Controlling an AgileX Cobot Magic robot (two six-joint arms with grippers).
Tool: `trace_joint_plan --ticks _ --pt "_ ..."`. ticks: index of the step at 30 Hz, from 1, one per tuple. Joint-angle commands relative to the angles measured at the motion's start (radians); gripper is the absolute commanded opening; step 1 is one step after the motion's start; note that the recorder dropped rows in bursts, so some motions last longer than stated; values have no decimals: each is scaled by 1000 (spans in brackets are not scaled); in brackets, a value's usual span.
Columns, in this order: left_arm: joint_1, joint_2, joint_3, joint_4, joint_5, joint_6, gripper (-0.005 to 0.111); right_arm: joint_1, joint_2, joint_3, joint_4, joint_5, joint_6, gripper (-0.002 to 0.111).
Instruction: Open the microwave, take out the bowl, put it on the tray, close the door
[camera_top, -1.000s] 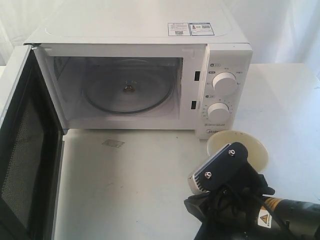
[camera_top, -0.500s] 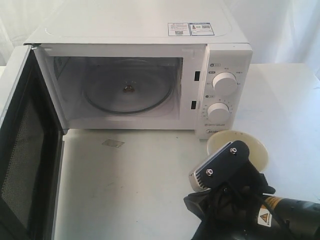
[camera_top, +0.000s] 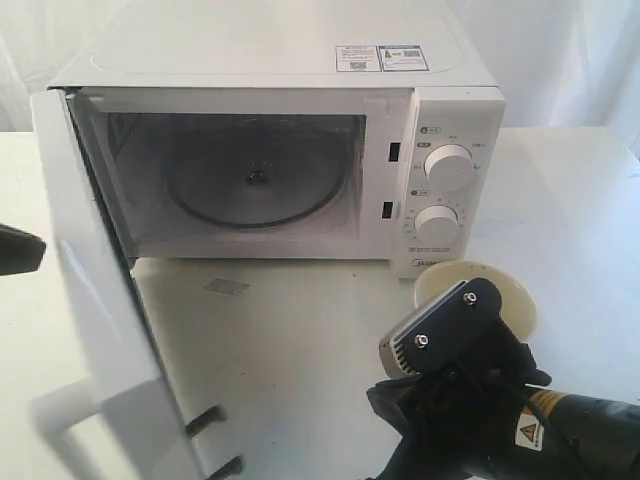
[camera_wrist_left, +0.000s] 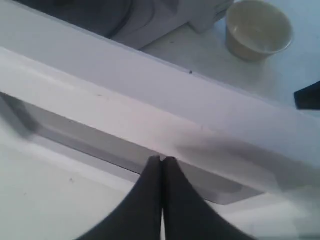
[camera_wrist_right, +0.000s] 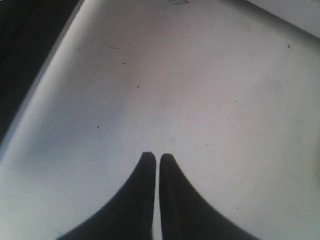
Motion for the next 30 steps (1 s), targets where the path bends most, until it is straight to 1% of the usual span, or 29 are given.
trace_joint_plan --ticks 1,2,5,11,13,17,20,26,28,30 --pt "-2 85 -9 -207 -13 154 0 21 -12 7 1 -16 15 3" --pt "-2 98 -15 -237 -18 181 0 29 -22 7 1 -9 17 3" --pt "-2 138 -50 -250 -16 224 0 33 -76 7 1 41 19 3" --pt "-2 179 -81 -271 -30 232 0 33 -331 7 1 189 11 3" --pt "-2 196 -80 -310 -43 268 0 33 -424 7 1 221 11 3" --pt "-4 233 -96 -403 -45 363 0 33 -531 7 1 234 11 3" --pt "-22 256 -116 -424 -63 406 0 33 -541 7 1 222 5 3" --pt "-73 292 -125 -444 -218 409 0 33 -500 10 1 133 5 3" --pt "-83 292 -125 -455 -240 409 0 33 -480 10 3 97 5 3" --pt "-85 292 -125 -462 -222 407 0 33 -453 10 1 60 5 3"
